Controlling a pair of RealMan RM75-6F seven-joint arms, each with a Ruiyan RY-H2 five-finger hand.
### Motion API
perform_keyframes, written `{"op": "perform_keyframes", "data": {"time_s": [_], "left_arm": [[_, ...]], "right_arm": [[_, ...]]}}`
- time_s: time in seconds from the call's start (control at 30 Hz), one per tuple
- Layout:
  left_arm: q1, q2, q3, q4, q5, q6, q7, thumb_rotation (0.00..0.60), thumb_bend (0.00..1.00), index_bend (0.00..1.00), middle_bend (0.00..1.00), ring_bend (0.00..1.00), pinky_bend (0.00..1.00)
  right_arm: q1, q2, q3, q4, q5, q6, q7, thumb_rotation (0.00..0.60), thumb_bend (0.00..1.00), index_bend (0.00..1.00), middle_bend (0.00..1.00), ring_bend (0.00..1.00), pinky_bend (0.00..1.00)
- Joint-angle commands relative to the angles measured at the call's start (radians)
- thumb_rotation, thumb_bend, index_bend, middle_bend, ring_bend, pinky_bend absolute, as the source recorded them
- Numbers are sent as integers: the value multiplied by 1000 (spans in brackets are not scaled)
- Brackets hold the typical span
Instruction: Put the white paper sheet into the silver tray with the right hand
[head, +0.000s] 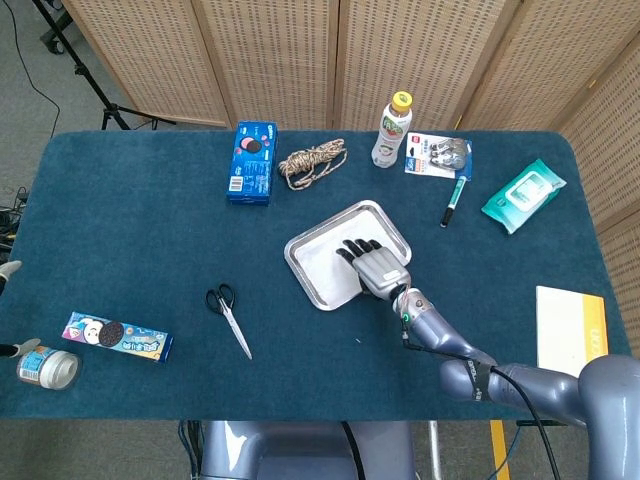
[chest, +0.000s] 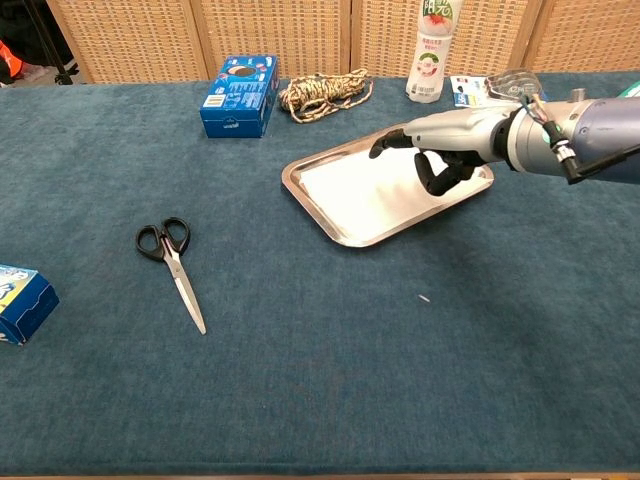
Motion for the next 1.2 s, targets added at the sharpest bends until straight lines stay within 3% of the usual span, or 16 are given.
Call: {"op": "perform_keyframes", "data": {"time_s": [0.03,0.27,0.6,1.2], "left_arm": [[0,0,1,-1,1,1,2,600,0,0,0,0,0],[0,-3,1,-4,-3,3,13,600,0,0,0,0,0],[-1,-4,0,-3,-9,0,14,600,0,0,0,0,0],[-3,-5,1,-5,-10,-2,18,600,0,0,0,0,0]], "right_arm": [[-3,2,-7,1,8,-2,2,600,1000,68,25,0,97],[-1,6,-40,-29,26,-15,-10,600,1000,68,28,0,97],[4,-35,-63,21,51,-19,-16,600,1000,68,30,0,85],[-5,-64,-71,82,35,-17,5,600,1000,68,30,0,79]]}}
